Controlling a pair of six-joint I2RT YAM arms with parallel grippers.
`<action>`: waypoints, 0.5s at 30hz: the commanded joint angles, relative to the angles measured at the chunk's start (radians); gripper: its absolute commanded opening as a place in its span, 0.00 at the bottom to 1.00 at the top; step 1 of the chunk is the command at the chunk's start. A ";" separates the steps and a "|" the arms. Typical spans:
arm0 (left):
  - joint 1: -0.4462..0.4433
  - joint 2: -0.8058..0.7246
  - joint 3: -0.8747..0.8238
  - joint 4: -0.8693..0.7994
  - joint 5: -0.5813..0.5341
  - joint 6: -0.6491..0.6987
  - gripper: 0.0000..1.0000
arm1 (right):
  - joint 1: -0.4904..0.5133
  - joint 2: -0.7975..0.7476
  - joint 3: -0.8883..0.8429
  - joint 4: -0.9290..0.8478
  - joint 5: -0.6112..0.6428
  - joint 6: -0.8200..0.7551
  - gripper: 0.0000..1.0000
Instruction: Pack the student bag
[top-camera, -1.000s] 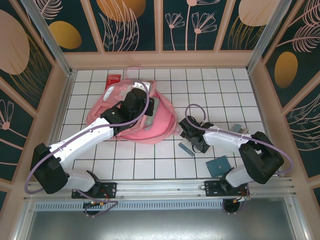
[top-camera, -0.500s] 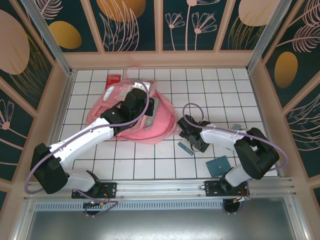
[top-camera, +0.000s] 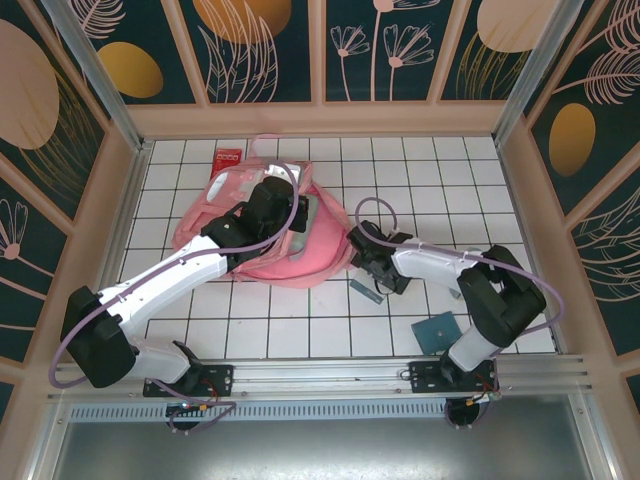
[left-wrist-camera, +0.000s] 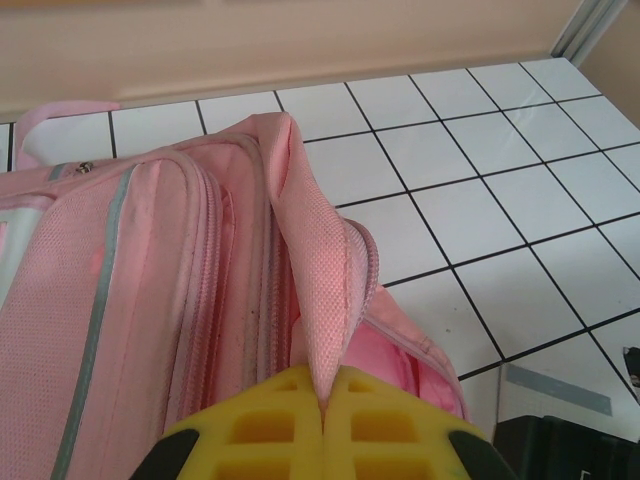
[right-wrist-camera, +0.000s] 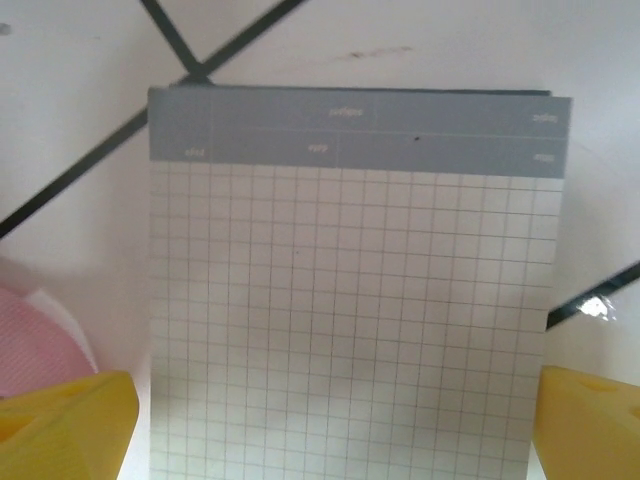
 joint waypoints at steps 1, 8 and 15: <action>0.009 -0.022 0.001 0.076 -0.001 -0.015 0.03 | 0.005 0.041 0.040 -0.029 0.029 -0.091 0.99; 0.008 -0.027 0.001 0.073 -0.007 -0.015 0.03 | 0.001 0.078 0.017 -0.003 -0.017 -0.134 0.99; 0.008 -0.020 0.004 0.073 -0.003 -0.016 0.03 | 0.003 0.075 -0.050 0.042 -0.068 -0.142 0.99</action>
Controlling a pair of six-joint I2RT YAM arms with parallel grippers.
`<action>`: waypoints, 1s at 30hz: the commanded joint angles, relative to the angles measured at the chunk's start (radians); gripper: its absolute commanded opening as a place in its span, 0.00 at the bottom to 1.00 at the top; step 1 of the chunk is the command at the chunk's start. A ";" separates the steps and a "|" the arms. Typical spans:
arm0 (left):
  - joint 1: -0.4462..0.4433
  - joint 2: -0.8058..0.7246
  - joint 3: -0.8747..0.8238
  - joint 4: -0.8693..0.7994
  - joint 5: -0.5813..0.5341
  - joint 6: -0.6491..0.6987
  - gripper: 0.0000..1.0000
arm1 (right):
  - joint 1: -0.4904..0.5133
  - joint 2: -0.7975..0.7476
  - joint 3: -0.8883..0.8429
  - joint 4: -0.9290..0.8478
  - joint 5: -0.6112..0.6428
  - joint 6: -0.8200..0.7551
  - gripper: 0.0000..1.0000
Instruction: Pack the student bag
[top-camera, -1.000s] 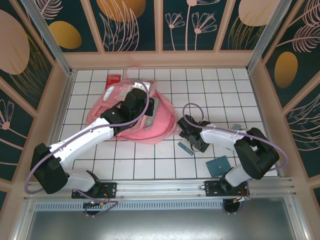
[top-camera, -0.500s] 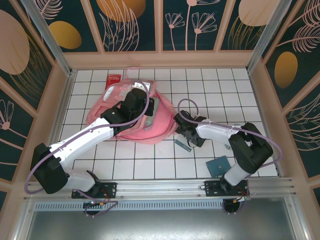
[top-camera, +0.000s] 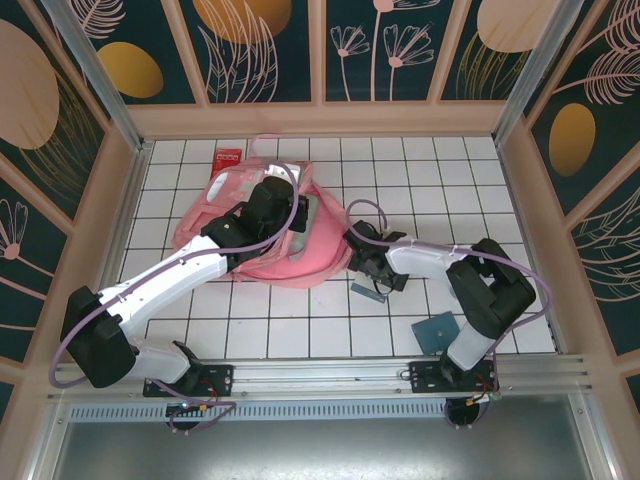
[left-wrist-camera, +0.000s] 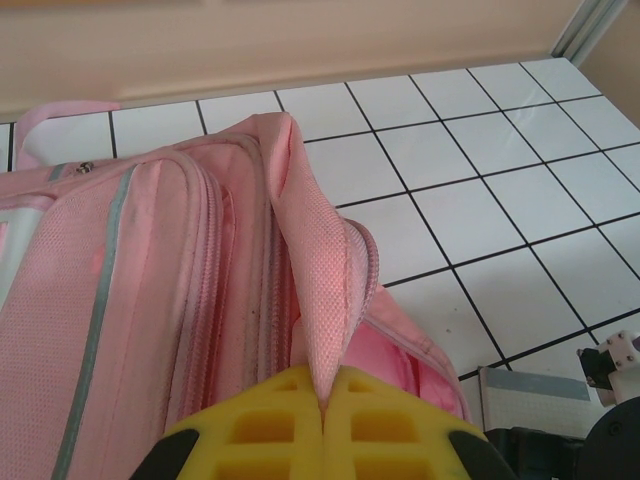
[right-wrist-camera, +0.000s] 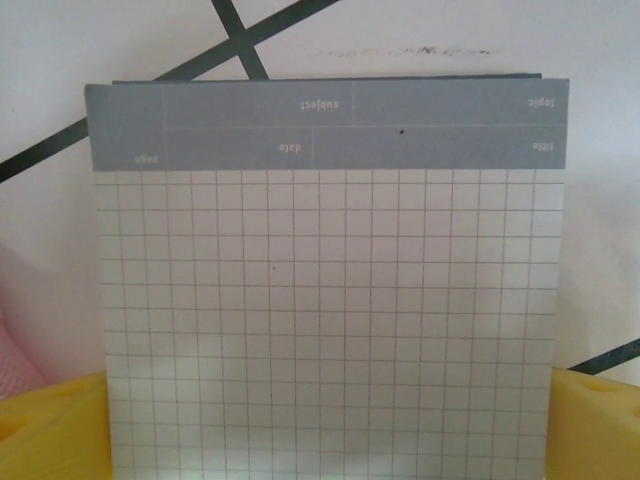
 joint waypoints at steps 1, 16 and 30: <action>0.007 -0.021 0.004 0.073 -0.003 -0.015 0.03 | 0.001 0.019 -0.060 0.024 -0.065 -0.015 0.97; 0.010 -0.040 0.012 0.065 -0.030 -0.029 0.03 | 0.006 -0.209 -0.082 0.000 0.002 -0.012 0.81; 0.010 -0.146 0.033 0.068 -0.150 -0.047 0.03 | 0.081 -0.327 0.079 0.068 0.012 -0.136 0.81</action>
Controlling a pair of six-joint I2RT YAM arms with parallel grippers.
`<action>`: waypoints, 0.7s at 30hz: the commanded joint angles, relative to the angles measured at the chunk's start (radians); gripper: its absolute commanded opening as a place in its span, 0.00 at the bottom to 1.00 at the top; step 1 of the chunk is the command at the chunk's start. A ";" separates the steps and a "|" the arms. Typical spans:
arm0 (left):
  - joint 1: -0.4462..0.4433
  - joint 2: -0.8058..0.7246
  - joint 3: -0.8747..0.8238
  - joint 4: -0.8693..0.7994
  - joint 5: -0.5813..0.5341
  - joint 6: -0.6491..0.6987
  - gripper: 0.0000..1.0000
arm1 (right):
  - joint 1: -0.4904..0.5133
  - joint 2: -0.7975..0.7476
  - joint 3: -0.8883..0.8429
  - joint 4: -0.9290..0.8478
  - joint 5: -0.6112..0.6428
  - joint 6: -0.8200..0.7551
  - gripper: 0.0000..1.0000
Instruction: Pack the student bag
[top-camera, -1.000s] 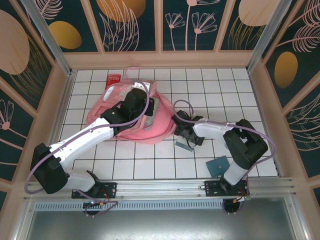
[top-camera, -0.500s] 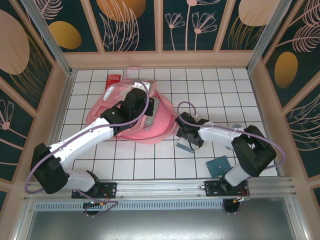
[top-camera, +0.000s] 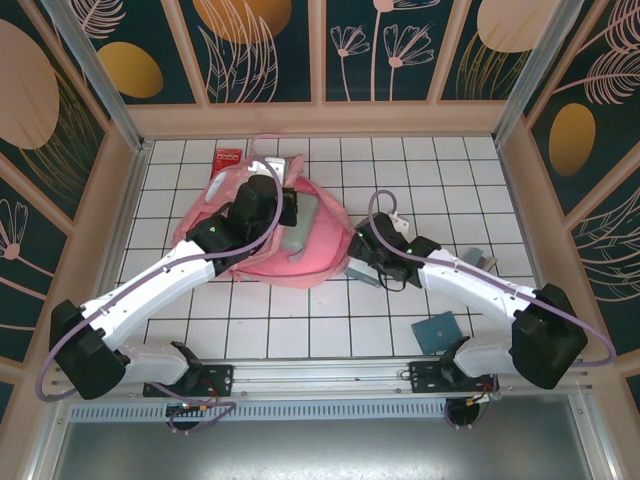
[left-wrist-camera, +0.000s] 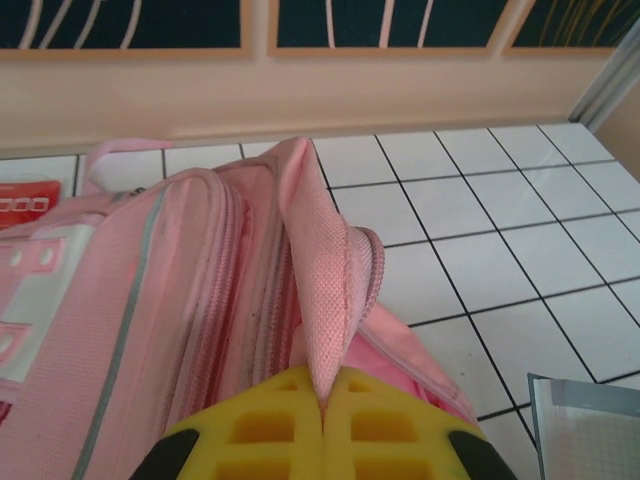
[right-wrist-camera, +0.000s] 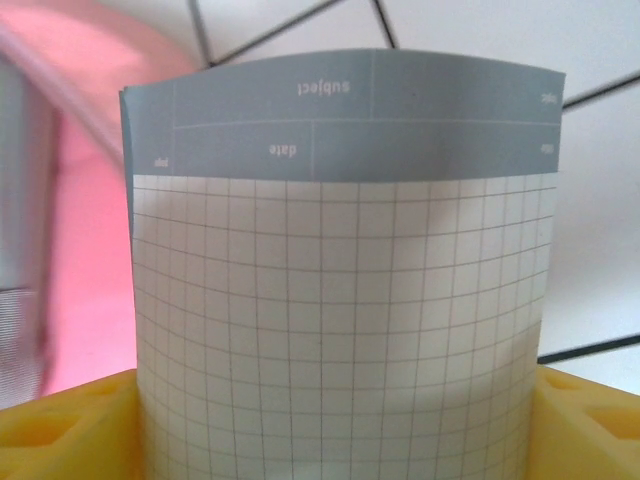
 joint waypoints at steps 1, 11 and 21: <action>0.003 -0.063 0.039 0.074 -0.068 -0.020 0.03 | 0.030 0.042 0.095 0.058 0.012 -0.065 0.81; 0.002 -0.067 0.065 0.076 -0.074 -0.031 0.03 | 0.088 0.285 0.314 0.176 -0.066 -0.099 0.81; 0.003 -0.038 0.122 0.086 -0.064 -0.049 0.02 | 0.102 0.554 0.570 0.203 -0.132 -0.083 0.82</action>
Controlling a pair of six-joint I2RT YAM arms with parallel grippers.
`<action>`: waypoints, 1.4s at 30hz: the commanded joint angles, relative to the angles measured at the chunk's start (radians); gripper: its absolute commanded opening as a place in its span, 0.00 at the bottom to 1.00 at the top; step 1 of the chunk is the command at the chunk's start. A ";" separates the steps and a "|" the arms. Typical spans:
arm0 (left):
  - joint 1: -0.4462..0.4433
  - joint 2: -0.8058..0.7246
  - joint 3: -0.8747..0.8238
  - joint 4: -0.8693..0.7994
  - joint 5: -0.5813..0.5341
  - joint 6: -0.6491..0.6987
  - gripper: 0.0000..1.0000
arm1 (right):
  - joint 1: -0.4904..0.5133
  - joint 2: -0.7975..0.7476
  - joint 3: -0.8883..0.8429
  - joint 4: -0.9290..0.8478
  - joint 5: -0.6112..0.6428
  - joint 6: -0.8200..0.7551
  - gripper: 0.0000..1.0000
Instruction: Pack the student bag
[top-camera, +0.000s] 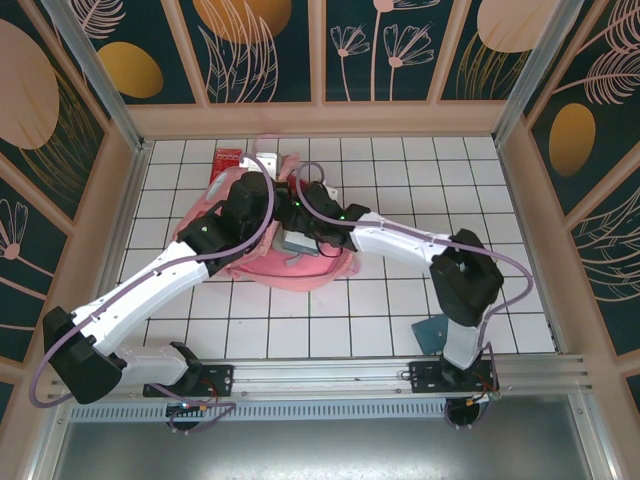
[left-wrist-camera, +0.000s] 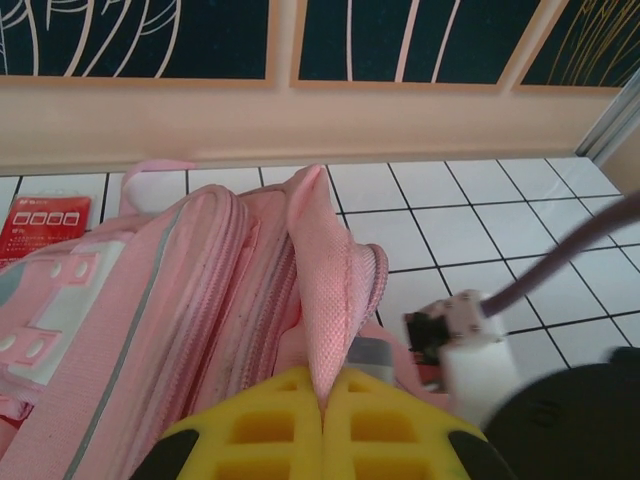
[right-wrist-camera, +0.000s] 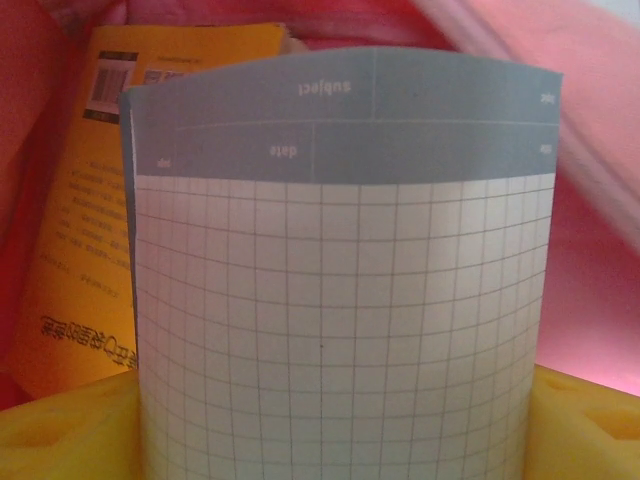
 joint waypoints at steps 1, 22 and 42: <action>0.003 -0.013 0.086 0.124 -0.023 -0.035 0.01 | 0.007 0.043 0.094 0.048 -0.031 -0.007 0.82; 0.002 0.008 0.092 0.118 -0.025 -0.033 0.02 | 0.004 0.069 0.111 0.148 -0.117 0.000 0.99; 0.002 0.016 0.092 0.126 -0.016 -0.028 0.02 | -0.018 0.016 -0.123 0.393 -0.262 0.067 0.65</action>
